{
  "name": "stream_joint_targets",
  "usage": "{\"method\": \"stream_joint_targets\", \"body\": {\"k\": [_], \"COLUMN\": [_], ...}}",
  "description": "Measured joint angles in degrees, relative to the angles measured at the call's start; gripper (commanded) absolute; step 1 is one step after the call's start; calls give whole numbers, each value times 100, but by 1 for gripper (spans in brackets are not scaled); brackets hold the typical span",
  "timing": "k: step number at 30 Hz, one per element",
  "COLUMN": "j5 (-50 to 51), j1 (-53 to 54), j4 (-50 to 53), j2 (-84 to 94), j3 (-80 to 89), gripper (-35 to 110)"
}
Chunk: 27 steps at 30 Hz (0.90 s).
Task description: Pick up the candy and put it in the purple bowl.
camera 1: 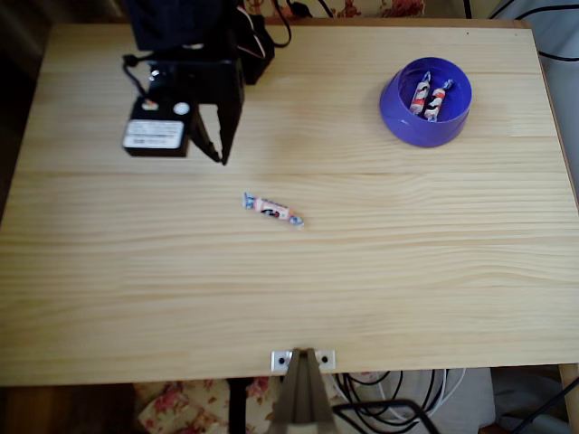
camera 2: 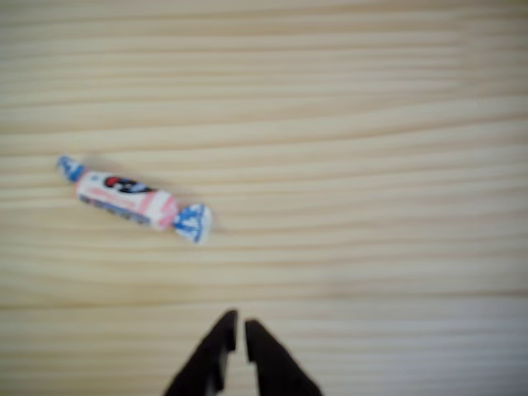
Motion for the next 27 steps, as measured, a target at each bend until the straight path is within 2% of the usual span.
{"method": "stream_joint_targets", "body": {"k": [6, 11, 18, 24, 27], "j5": [290, 202, -404, -976, -1125], "j1": [-26, -97, -791, -1626, -1951], "j4": [-167, -88, 501, 9, -457], "j2": [-615, -2549, -5010, -5985, -6249], "j3": [-782, -2461, -4702, -5001, -4816], "gripper": [-1, -1, -1, 0, 7]}}
